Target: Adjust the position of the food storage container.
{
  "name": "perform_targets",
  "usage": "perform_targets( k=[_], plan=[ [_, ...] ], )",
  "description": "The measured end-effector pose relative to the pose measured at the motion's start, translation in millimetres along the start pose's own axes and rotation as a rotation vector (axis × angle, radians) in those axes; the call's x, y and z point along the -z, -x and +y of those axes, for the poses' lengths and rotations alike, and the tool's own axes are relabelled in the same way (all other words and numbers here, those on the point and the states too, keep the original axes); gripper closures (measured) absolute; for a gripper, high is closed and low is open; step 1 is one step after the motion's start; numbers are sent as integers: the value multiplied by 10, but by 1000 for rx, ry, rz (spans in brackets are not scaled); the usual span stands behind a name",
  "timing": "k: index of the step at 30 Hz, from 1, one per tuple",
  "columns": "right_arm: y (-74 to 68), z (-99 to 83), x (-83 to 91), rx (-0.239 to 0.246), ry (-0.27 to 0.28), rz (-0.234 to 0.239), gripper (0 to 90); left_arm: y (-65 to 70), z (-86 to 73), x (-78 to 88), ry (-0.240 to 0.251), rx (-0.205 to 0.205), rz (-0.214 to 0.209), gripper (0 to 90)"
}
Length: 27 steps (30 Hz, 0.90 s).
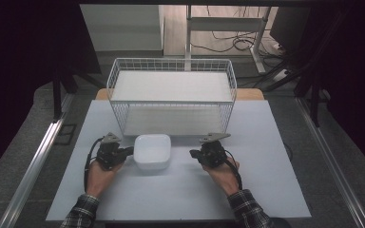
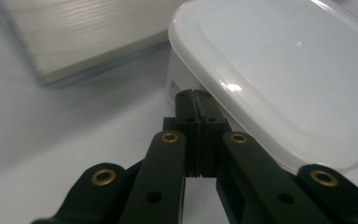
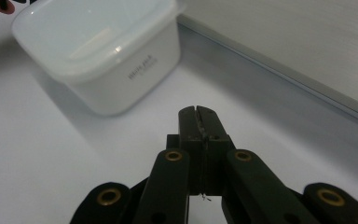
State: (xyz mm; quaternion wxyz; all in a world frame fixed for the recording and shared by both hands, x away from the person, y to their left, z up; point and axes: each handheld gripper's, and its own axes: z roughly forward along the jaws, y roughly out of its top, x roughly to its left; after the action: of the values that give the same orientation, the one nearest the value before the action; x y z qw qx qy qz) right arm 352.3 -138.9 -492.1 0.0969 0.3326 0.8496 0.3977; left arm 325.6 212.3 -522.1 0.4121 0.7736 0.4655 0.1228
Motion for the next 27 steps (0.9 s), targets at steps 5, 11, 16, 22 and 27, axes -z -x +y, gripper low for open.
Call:
perform_targets(
  k=[5, 11, 16, 22, 27],
  plan=[
    [7, 34, -96, 3, -4, -11, 891, 156, 74, -129, -2, -25, -39, 899],
    [73, 64, -223, -4, -4, -37, 891, 297, 136, -296, 1, -28, -79, 900],
    [117, 38, -224, -24, -15, -51, 892, 342, 148, -329, -1, -30, -83, 900],
    [73, -20, -125, -27, -31, -77, 892, 492, 139, -296, -29, -64, -85, 900],
    [14, -92, -17, -44, -39, -65, 892, 577, 101, -231, -39, -76, -107, 900]
  ],
)
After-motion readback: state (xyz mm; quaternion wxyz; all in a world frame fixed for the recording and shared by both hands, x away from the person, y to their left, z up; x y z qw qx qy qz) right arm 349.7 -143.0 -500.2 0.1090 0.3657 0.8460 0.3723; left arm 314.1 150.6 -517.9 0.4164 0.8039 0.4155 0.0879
